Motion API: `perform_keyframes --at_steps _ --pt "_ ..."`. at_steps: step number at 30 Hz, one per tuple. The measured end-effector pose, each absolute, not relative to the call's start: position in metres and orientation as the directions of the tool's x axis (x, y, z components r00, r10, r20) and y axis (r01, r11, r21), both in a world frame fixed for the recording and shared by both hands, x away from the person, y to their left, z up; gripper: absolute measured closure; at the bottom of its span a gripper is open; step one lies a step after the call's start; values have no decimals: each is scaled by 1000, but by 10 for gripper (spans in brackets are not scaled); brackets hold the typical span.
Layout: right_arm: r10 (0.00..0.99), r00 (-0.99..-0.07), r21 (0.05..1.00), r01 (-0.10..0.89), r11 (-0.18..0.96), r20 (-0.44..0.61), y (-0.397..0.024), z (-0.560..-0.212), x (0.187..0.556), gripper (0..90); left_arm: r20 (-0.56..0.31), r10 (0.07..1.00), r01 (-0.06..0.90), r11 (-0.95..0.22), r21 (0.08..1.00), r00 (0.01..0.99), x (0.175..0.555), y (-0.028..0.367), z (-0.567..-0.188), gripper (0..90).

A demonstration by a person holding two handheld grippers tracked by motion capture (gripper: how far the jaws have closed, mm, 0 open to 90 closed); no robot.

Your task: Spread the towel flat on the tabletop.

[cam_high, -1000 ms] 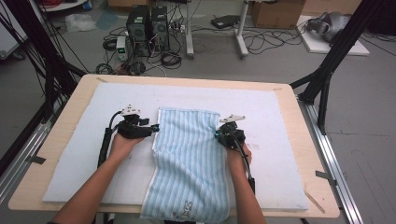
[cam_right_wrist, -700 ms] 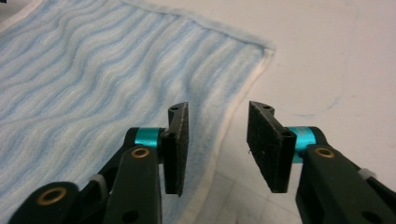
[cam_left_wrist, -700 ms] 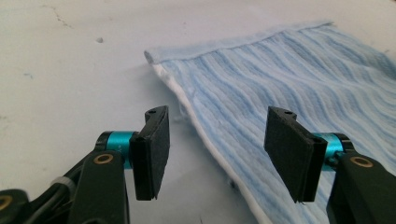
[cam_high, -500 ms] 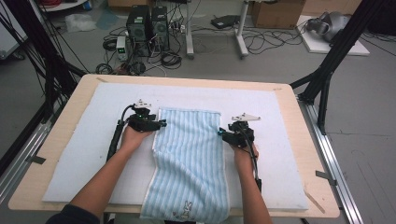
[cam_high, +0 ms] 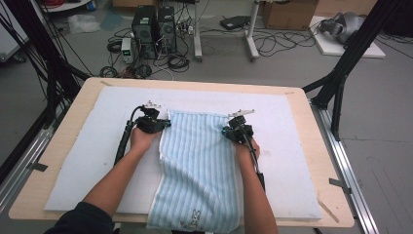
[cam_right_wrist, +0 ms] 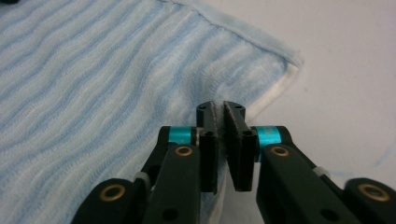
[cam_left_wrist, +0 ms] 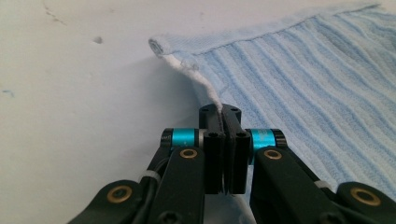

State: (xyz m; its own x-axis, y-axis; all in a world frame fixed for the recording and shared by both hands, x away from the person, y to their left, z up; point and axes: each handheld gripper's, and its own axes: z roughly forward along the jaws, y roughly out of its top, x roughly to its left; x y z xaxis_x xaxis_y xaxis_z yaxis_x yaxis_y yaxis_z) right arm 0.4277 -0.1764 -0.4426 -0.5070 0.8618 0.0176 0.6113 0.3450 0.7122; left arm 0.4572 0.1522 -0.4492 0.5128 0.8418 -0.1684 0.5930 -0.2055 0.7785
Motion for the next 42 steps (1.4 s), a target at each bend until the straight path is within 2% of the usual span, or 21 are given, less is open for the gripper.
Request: perform_keyframes --at_steps 3,8,11,12,14,15,18,24,28,29,31,32,33,34,35,37,39,40,42 --pt "869 -494 717 609 341 6 -174 -442 437 850 -196 850 615 -177 768 489 467 157 -450 877" --pt "889 -458 737 600 313 -5 -171 -444 448 845 -158 853 595 -203 777 497 482 157 -440 876" --pt "905 -425 748 601 282 0 -170 -444 457 820 -159 867 581 -170 796 472 488 156 -435 870" --pt "912 -410 755 601 262 9 -170 -443 459 807 -156 874 573 -158 804 460 488 156 -434 843" --pt "918 -395 767 598 232 31 -173 -442 461 734 -175 883 588 -132 798 436 488 158 -434 612" --pt "919 -390 773 597 212 49 -176 -442 460 710 -171 883 594 -141 792 437 488 159 -434 557" --pt "925 -372 786 592 175 74 -187 -436 457 663 -158 884 602 -160 782 440 484 162 -433 485" --pt "919 -383 780 602 170 96 -203 -431 448 663 -159 872 621 -191 760 462 473 159 -440 519" --pt "912 -400 773 606 189 90 -199 -435 447 666 -91 877 607 -248 755 472 468 152 -445 562" --pt "910 -404 770 609 190 94 -196 -437 448 668 -78 872 601 -265 754 483 467 151 -445 597" --pt "904 -420 766 608 209 86 -190 -442 450 708 -72 856 588 -289 755 513 466 148 -445 772" --pt "899 -431 758 610 230 74 -186 -445 452 765 -63 853 582 -297 757 518 466 146 -445 853" --pt "897 -438 750 611 254 54 -183 -449 453 802 -44 858 574 -303 761 512 467 144 -445 870" --pt "901 -433 758 602 252 44 -182 -449 455 855 -31 865 570 -304 763 502 468 144 -445 877" --pt "901 -432 757 602 254 42 -182 -449 456 864 -24 874 568 -295 768 486 470 146 -446 880" --pt "909 -416 756 593 276 -6 -179 -448 459 868 -75 884 584 -238 776 461 476 150 -448 879" --pt "914 -405 765 580 281 -28 -176 -449 461 854 -70 886 576 -236 783 459 479 150 -449 872" --pt "919 -395 772 578 263 -18 -176 -450 461 825 -61 887 570 -240 786 458 479 150 -449 848" --pt "920 -392 784 575 236 10 -178 -450 461 748 -78 890 582 -225 781 449 478 153 -448 661"
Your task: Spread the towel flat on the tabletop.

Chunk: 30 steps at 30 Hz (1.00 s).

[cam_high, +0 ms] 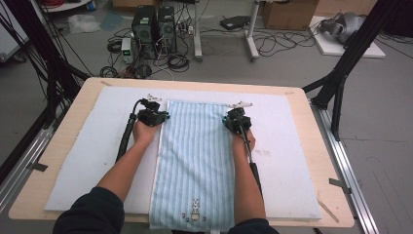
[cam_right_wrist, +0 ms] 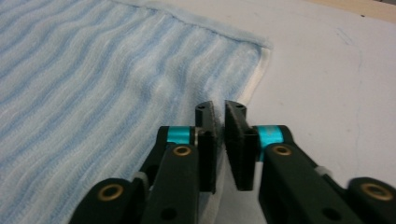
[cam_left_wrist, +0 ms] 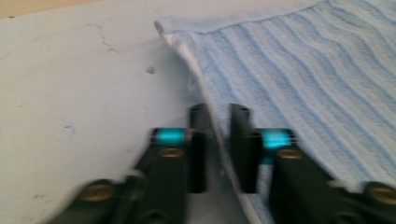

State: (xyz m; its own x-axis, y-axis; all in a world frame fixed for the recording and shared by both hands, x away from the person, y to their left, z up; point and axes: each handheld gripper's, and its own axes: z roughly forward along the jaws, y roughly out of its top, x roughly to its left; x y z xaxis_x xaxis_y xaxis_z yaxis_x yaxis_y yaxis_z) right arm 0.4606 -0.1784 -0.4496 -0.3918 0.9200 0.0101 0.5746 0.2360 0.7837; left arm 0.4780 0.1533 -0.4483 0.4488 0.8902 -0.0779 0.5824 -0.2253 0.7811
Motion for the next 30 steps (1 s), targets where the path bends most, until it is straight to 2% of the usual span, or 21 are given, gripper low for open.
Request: perform_keyframes --at_steps 2,4,12,14,21,27,30 --pt "913 -404 794 573 206 54 -184 -446 458 698 -86 885 590 -230 774 457 475 156 -446 589" --pt "911 -407 792 576 203 62 -189 -442 455 646 -105 878 584 -217 783 467 470 159 -444 569" --pt "888 -457 809 539 234 48 -201 -427 427 652 -172 832 591 -214 778 528 445 161 -439 490" --pt "877 -479 811 528 251 41 -204 -424 418 654 -169 829 562 -198 803 533 437 161 -436 503" --pt "854 -516 782 558 278 64 -210 -421 390 589 -188 807 567 -208 797 560 414 165 -438 501" --pt "833 -553 772 543 329 34 -199 -428 372 589 -177 806 586 -242 773 565 404 162 -448 500" --pt "834 -550 751 567 339 39 -192 -435 375 591 -123 805 563 -287 775 580 401 158 -448 498"
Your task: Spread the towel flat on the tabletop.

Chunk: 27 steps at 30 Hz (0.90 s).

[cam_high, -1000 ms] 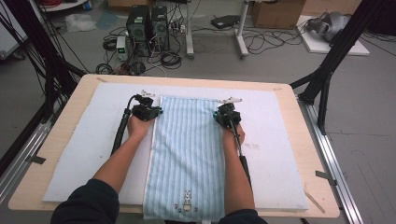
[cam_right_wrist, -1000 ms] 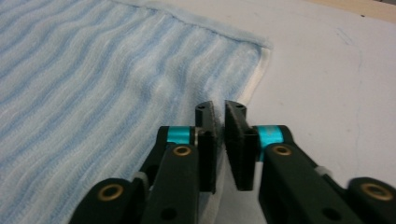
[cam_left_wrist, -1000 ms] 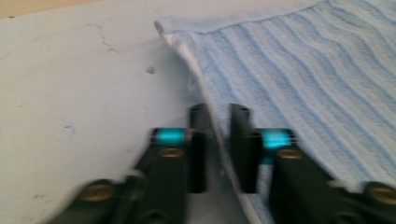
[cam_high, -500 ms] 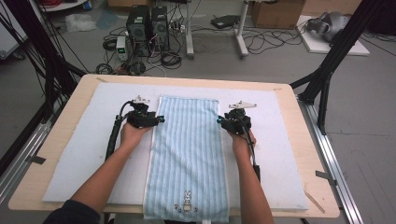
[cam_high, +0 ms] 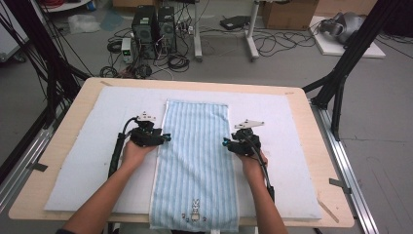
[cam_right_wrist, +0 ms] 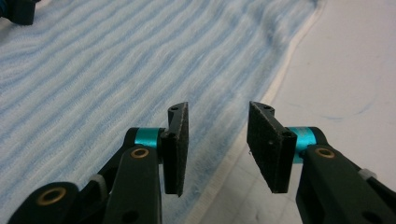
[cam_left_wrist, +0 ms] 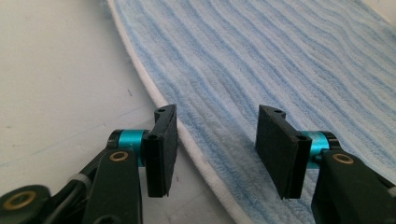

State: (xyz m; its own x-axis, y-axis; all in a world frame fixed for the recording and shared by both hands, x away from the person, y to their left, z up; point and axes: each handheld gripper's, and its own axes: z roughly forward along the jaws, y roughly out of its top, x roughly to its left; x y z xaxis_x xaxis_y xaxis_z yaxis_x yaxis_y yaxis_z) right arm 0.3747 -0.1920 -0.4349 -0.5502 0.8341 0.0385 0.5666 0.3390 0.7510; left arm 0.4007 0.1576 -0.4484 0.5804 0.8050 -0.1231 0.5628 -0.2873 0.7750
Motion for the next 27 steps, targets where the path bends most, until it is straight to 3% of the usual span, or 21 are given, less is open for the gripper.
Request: perform_keyframes --at_steps 2,4,6,11,15,19,27 --pt "834 -550 735 577 355 29 -186 -441 379 639 -50 803 529 -342 777 594 398 154 -448 645" --pt "834 -551 732 578 361 24 -182 -445 381 765 -87 787 537 -330 776 610 401 156 -448 849" --pt "826 -562 731 581 359 40 -179 -445 385 853 -84 796 537 -321 780 599 403 156 -449 858" --pt "847 -532 741 579 340 26 -173 -446 394 861 -106 832 562 -268 782 544 420 162 -449 858" --pt "868 -496 757 577 306 27 -167 -449 401 831 -110 846 557 -241 795 522 423 164 -451 800" --pt "872 -487 764 582 279 52 -172 -448 401 711 -156 849 576 -197 794 505 420 171 -448 527" --pt "853 -520 785 548 288 50 -191 -436 375 637 -182 820 541 -176 823 543 392 188 -440 479"
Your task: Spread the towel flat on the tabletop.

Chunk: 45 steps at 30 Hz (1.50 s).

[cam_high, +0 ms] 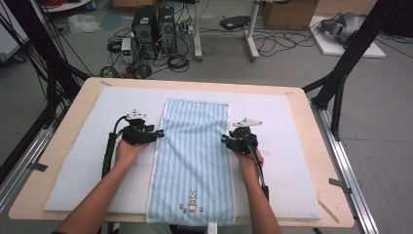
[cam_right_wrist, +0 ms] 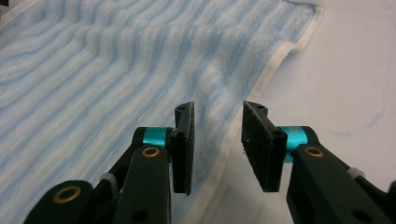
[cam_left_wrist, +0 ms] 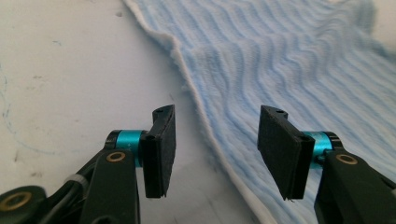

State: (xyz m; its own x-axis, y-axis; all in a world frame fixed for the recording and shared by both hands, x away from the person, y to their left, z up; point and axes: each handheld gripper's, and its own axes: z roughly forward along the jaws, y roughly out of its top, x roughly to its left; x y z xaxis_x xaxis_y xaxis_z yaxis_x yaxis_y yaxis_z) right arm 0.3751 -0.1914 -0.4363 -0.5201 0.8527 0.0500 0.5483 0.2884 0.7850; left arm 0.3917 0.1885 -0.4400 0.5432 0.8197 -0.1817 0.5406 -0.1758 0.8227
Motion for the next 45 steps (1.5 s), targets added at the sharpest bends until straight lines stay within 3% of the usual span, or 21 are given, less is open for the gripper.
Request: perform_keyframes --at_steps 7,14,16,20,23,34,36,39,45 --pt "826 -561 795 525 303 56 -207 -431 339 630 -201 774 533 -200 822 601 359 198 -441 498" --pt "758 -649 793 494 357 62 -199 -438 308 632 -219 711 538 -258 803 668 339 190 -450 598" --pt "728 -683 783 486 388 64 -191 -439 303 639 -184 712 530 -299 794 678 335 186 -452 624" --pt "688 -723 746 491 449 61 -179 -448 298 755 -123 705 498 -355 791 698 329 181 -451 832" --pt "678 -731 734 499 461 71 -180 -446 296 859 -142 703 508 -344 790 697 326 184 -451 869" --pt "612 -783 704 497 507 113 -189 -442 274 833 -197 664 526 -340 779 721 307 193 -451 868" --pt "614 -782 716 487 499 104 -191 -441 272 741 -213 673 537 -317 782 708 307 195 -450 786" --pt "624 -774 756 472 454 108 -190 -437 272 701 -219 695 531 -269 804 685 311 199 -449 653" --pt "613 -786 773 436 460 79 -173 -437 280 713 -199 698 489 -242 838 688 322 197 -448 639"
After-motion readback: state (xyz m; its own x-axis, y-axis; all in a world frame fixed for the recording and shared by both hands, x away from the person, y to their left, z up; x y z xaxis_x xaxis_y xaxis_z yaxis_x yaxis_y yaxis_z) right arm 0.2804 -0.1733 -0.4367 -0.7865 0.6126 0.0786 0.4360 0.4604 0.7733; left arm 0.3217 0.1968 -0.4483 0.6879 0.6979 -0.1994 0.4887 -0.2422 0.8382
